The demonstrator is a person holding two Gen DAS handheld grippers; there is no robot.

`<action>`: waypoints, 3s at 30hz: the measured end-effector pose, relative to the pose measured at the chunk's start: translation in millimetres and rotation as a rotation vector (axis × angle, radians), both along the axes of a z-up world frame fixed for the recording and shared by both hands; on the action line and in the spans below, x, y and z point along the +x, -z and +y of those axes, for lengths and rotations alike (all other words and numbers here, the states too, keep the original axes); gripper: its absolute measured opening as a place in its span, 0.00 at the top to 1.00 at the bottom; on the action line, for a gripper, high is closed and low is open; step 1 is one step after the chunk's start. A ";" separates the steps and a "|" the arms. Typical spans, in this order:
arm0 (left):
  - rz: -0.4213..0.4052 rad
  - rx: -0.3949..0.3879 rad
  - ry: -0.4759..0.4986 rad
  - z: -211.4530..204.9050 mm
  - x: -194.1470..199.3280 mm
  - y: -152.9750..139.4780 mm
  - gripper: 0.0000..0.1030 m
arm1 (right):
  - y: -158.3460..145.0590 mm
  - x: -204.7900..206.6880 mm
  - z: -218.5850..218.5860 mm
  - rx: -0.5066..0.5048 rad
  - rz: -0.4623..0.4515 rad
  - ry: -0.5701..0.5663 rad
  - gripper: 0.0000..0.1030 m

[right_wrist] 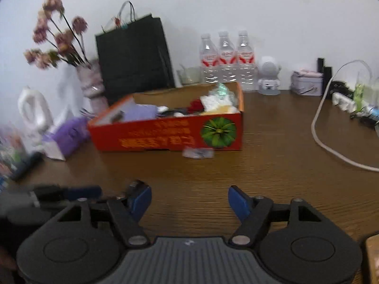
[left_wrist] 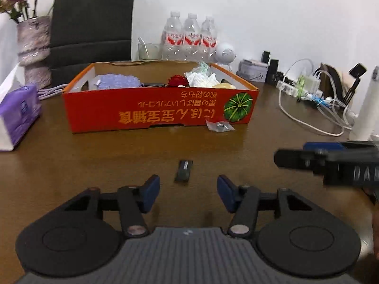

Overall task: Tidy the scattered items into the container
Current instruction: 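Grasp the small black item with the left tool while the right tool grasps another clear packet, then carry the black item and clear packet into the cardboard box and open both tools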

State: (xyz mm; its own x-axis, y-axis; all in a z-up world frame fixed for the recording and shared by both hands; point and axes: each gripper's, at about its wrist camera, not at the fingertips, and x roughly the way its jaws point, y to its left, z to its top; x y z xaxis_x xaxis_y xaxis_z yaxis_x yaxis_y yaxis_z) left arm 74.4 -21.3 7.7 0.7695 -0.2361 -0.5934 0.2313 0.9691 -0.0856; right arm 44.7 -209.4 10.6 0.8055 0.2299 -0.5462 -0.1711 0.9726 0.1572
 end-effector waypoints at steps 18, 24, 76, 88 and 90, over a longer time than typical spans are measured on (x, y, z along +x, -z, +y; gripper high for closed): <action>0.022 -0.105 -0.055 23.7 27.6 15.2 0.88 | 31.7 123.5 46.8 -0.118 0.035 0.070 0.57; 0.024 -0.111 -0.108 30.7 29.5 15.2 0.88 | 38.6 127.1 49.4 -0.119 0.047 0.068 0.68; -0.377 -0.076 -0.271 20.0 -120.9 -56.2 0.87 | -35.4 -98.3 24.5 0.026 -0.357 -0.103 0.81; -0.388 -0.002 -0.229 22.4 20.8 -81.6 0.87 | -68.1 44.6 26.3 0.068 -0.322 -0.057 0.81; -0.355 0.007 -0.233 27.5 45.7 -83.1 0.87 | -69.9 68.0 29.6 0.054 -0.303 -0.057 0.80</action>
State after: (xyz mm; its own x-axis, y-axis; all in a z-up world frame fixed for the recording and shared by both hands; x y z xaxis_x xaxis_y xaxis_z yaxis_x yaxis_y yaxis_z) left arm 120.1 6.2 90.8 0.9588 -0.0282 -0.2826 0.0197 0.9993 -0.0330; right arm 112.7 -179.8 80.4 0.9147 0.3016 -0.2690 -0.2720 0.9517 0.1423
